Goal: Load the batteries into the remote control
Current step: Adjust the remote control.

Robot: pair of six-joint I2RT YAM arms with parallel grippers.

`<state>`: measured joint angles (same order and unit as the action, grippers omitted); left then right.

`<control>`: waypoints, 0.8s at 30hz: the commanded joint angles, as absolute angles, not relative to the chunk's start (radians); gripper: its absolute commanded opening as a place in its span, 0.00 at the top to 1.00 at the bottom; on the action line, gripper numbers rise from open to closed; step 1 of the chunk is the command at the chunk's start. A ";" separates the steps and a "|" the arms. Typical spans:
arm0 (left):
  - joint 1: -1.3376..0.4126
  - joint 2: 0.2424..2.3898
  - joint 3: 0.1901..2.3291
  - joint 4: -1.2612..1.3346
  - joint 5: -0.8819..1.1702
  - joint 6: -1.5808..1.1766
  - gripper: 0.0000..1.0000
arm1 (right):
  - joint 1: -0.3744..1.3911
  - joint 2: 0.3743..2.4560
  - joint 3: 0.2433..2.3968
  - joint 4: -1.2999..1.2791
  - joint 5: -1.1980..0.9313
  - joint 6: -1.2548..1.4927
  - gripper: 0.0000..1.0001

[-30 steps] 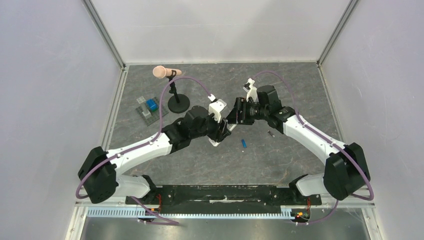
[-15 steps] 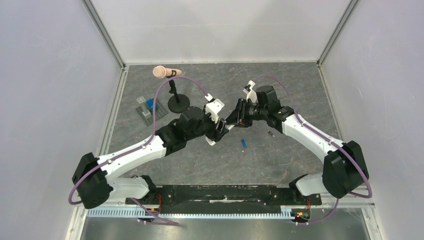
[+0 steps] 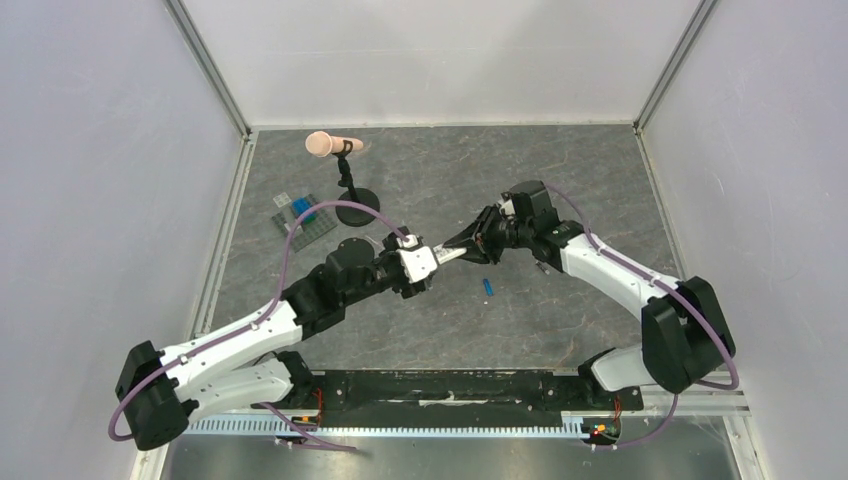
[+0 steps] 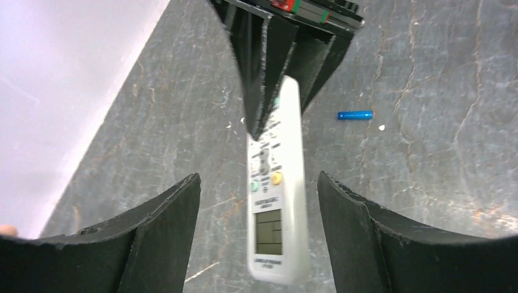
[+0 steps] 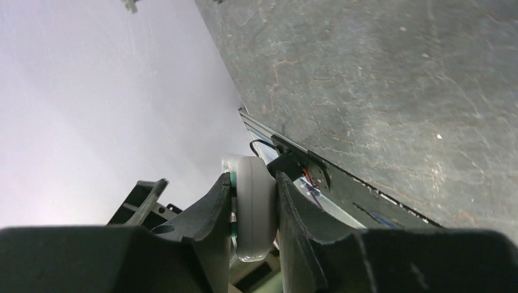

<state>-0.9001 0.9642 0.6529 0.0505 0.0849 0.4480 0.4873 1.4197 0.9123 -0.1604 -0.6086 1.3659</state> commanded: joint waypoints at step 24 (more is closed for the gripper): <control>-0.910 1.159 0.707 0.101 0.004 0.805 0.62 | 0.484 1.279 0.830 -0.158 -0.511 1.698 0.96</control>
